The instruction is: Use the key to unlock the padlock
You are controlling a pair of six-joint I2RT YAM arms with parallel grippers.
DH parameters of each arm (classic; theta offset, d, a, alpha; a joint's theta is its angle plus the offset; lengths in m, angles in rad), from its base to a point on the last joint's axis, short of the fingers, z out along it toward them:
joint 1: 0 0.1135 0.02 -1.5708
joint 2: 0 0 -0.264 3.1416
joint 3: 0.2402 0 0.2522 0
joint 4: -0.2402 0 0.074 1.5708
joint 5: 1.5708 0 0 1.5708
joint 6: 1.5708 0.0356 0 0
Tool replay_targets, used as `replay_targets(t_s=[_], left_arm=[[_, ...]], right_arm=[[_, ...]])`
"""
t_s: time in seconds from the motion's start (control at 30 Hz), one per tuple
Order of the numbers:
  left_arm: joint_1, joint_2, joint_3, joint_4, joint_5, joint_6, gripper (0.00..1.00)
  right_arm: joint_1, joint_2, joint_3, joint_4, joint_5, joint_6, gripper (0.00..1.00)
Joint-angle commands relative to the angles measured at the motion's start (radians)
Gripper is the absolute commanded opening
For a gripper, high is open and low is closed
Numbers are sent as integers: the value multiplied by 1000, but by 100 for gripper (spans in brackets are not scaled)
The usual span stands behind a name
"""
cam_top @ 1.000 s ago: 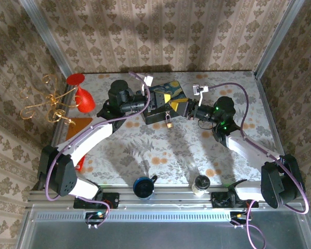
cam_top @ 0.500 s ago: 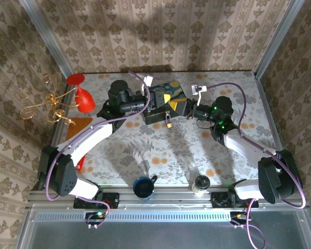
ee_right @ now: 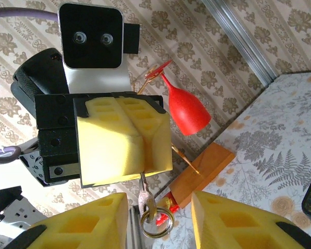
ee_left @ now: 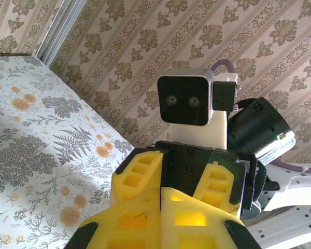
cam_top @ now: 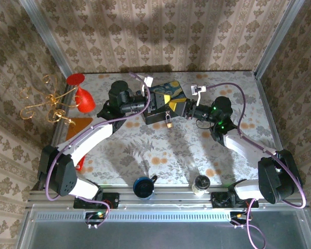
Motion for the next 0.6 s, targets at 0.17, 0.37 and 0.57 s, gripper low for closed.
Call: replay_targets(t_s=[0.17,0.37,0.57], left_arm=[[-1,-23,-13,22,4,9,0],[0,-32,-19,17,-6,11,0],[4,-38,-26,16,-25,10,0]], right_arm=[[10,-3,33,-44,47,-39,29],[11,-13,20,-55,65,-50,24],[10,-34,9,-73,69,-64,18]])
